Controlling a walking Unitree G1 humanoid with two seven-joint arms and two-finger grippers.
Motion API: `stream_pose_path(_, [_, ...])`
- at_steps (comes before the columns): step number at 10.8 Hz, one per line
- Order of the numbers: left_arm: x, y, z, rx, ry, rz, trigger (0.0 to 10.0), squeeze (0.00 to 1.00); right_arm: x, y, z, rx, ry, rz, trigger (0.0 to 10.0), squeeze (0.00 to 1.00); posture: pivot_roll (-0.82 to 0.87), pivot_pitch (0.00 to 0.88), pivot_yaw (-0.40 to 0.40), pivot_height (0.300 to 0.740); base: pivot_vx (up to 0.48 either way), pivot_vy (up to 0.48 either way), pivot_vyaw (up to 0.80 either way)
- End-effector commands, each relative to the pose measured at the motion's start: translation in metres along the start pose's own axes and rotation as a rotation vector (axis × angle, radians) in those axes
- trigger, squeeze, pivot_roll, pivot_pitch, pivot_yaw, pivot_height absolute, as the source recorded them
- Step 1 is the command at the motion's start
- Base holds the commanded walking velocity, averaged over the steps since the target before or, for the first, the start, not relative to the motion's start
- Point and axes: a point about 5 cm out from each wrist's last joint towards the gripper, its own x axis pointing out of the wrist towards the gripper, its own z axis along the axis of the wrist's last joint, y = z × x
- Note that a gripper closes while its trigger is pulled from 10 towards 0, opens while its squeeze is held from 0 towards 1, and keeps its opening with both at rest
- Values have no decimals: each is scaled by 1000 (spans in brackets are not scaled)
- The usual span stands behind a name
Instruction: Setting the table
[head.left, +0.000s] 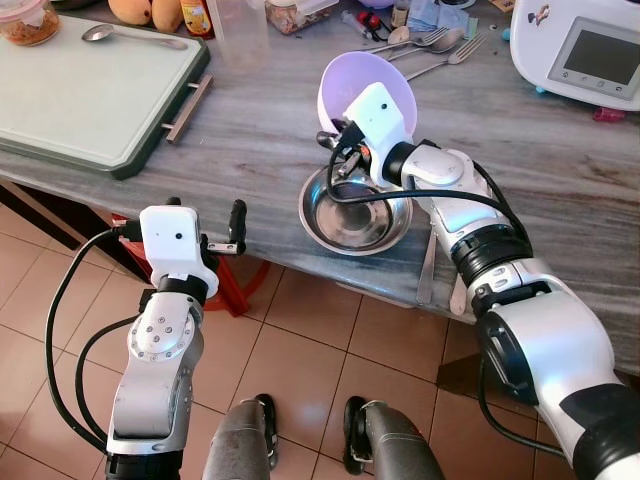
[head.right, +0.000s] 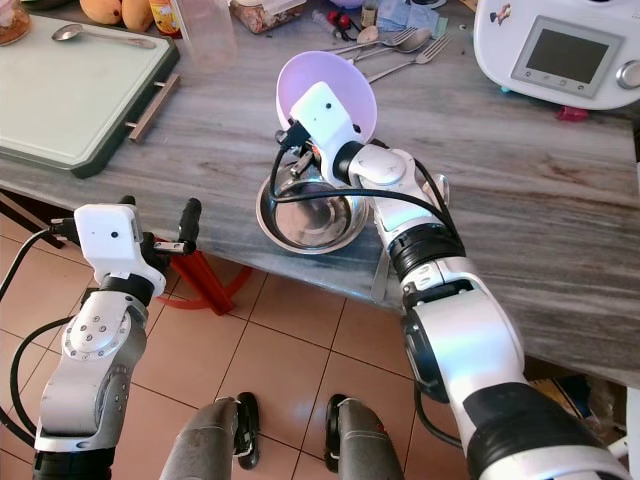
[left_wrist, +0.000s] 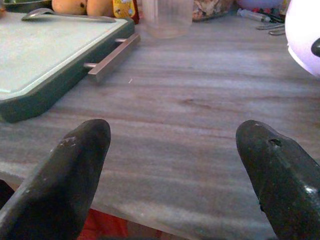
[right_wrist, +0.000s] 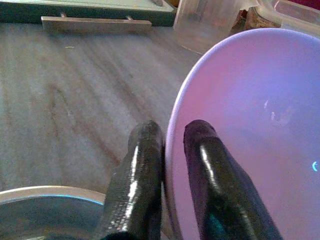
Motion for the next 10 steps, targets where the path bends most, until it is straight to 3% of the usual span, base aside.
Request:
stream_pose_path(1, [-2,0,1,1,2,-4,10000,0,1,-2,7,-34,-16,0,10000,1000,131,253,19,740,0,0,0])
stream_pose_path(6, [1,-1,-2,1,18,0,10000,0,-2,-10,9,-137,55,39,10000,1000,125,239,10,740,0,0,0])
stream_pose_path(10, [6,-3,-3,-3,18,-1,10000,0,-9,-22,25,-157,18,29,10000,1000,110,221,1,740,0,0,0])
